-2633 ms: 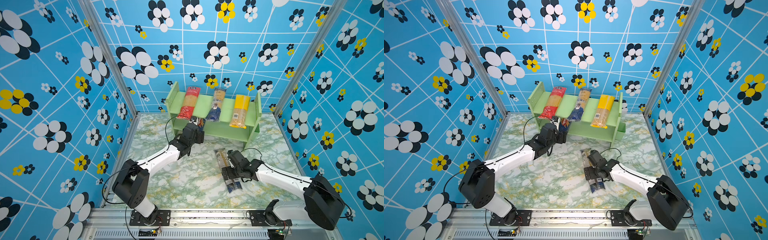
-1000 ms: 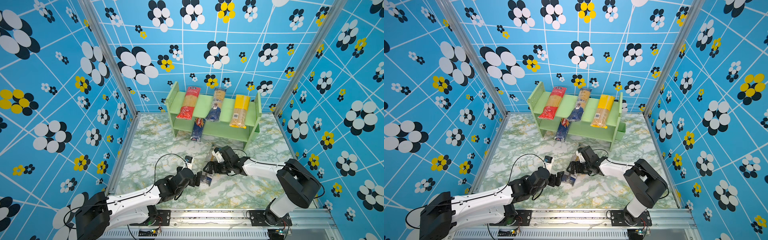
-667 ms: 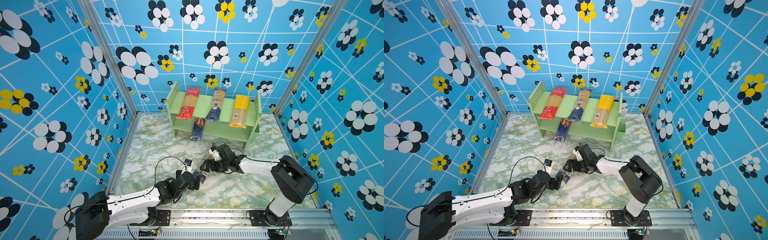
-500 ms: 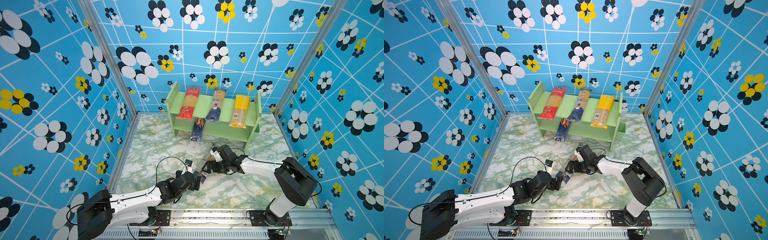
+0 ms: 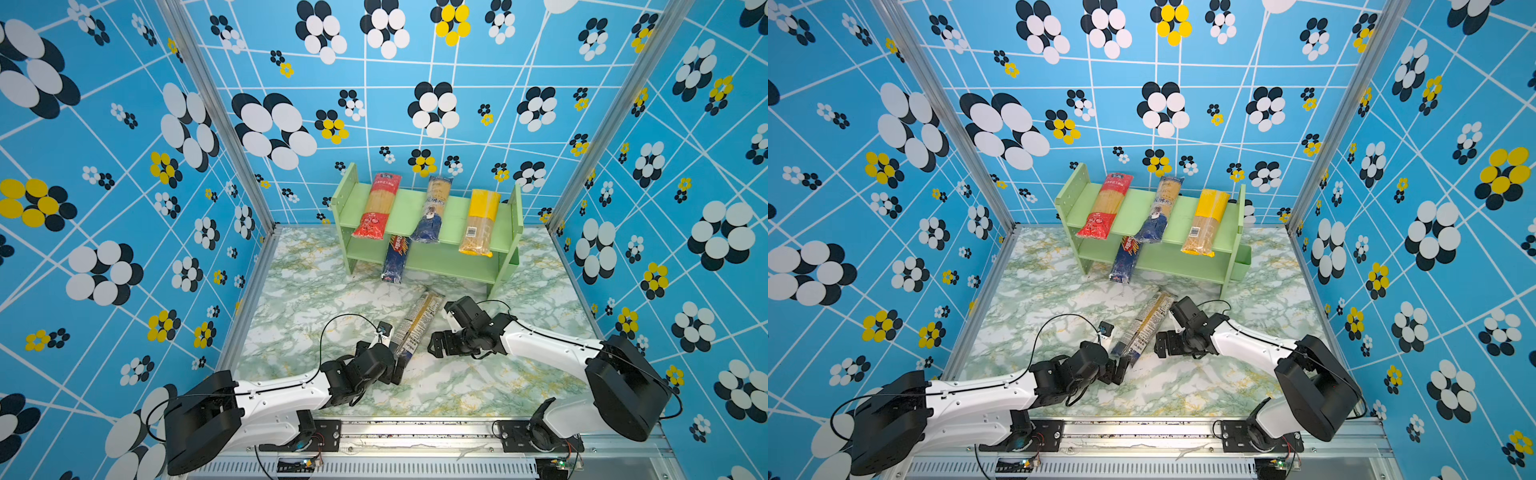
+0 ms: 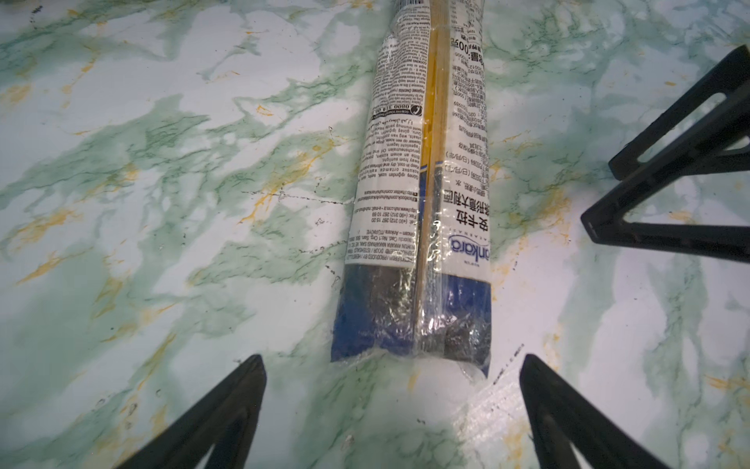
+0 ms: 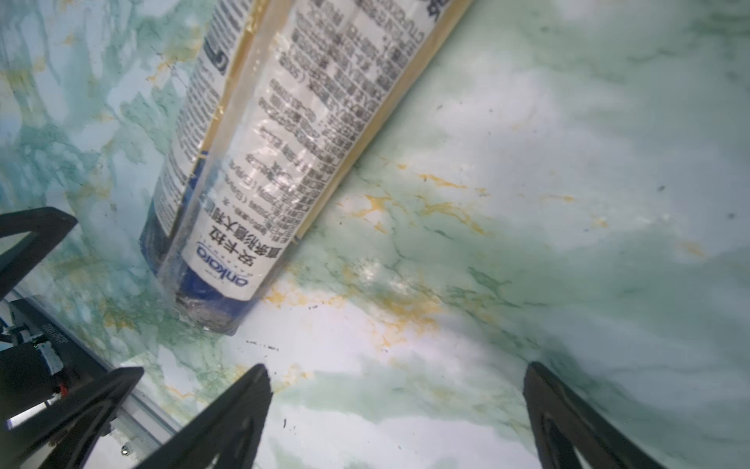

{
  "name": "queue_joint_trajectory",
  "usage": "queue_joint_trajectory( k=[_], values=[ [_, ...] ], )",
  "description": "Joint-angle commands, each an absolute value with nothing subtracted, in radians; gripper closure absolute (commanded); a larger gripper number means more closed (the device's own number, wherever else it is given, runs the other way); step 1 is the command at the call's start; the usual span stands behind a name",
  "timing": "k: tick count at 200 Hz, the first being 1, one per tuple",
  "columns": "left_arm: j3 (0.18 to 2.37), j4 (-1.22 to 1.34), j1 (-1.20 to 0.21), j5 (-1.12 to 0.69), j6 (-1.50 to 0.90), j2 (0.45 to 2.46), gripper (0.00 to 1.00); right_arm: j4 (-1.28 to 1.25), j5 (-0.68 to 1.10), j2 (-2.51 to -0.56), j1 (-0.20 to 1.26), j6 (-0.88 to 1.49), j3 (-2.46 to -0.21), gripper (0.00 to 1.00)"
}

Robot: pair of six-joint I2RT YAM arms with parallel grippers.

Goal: Arrange pasta packages on shelves
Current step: Rotate the pasta bag at the center of the table, then pick up the pasta bag from the center of the table.

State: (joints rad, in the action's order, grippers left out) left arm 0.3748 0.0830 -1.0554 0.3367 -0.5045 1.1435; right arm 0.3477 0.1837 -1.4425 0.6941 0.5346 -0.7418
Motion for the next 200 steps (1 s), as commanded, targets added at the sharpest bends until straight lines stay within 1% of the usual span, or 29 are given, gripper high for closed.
queue_joint_trajectory(
  k=[1,89,131,200],
  values=[
    [0.386,0.119,-1.062,0.307,-0.471,1.165,0.01,0.394,0.144,-1.417,0.681,0.513,-0.719,0.01],
    [0.421,0.155,-1.061,0.286,-0.447,1.251,0.00,0.400,0.127,-1.415,0.660,0.505,-0.701,0.01],
    [0.460,0.160,-1.062,0.272,-0.424,1.324,0.00,0.397,0.129,-1.419,0.650,0.498,-0.701,0.01],
    [0.498,0.153,-1.062,0.295,-0.417,1.424,0.02,0.356,0.141,-1.414,0.632,0.490,-0.675,0.01]
  ],
)
